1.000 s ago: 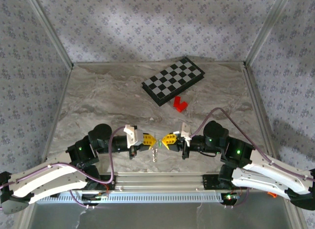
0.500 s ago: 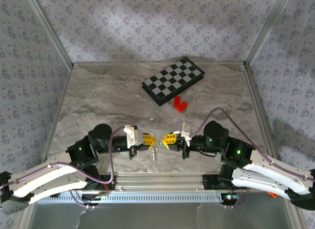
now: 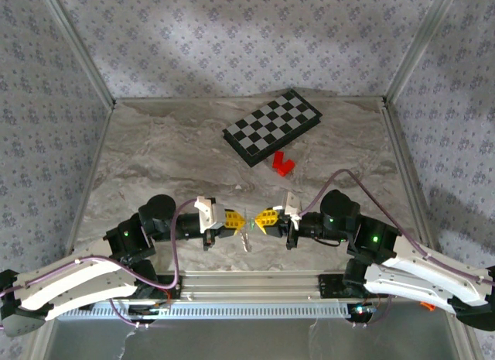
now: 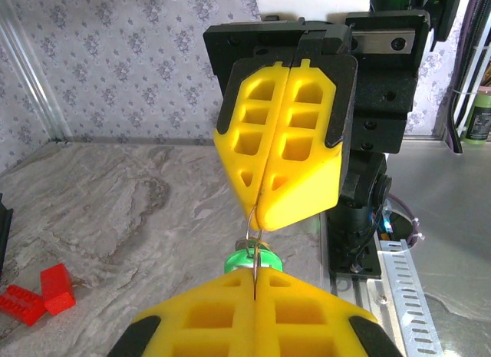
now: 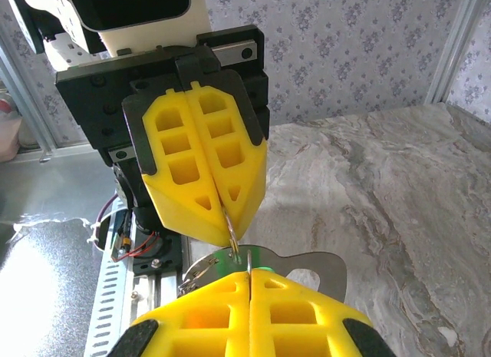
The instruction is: Put the keys on the keyring
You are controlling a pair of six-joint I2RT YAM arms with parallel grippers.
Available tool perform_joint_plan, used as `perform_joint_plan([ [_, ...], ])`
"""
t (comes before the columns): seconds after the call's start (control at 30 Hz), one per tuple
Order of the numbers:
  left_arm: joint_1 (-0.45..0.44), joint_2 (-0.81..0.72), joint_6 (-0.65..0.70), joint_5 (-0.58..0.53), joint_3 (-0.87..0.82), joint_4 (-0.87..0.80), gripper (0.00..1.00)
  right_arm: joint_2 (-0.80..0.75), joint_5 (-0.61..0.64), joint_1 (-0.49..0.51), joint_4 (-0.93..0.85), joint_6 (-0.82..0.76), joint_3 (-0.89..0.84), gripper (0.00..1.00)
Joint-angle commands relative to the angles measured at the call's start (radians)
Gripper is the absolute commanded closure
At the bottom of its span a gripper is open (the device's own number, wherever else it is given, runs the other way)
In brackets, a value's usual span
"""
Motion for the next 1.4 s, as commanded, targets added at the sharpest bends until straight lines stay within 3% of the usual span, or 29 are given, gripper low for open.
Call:
perform_joint_plan([
  [0.0, -0.003, -0.021, 0.014, -0.010, 0.015, 0.035, 1.00, -0.013, -0.010, 0.009, 0.003, -0.013, 0.017, 1.00],
  [1.37, -0.003, -0.012, 0.016, -0.005, 0.026, 0.030, 1.00, 0.008, -0.029, 0.019, 0.021, -0.017, 0.020, 1.00],
])
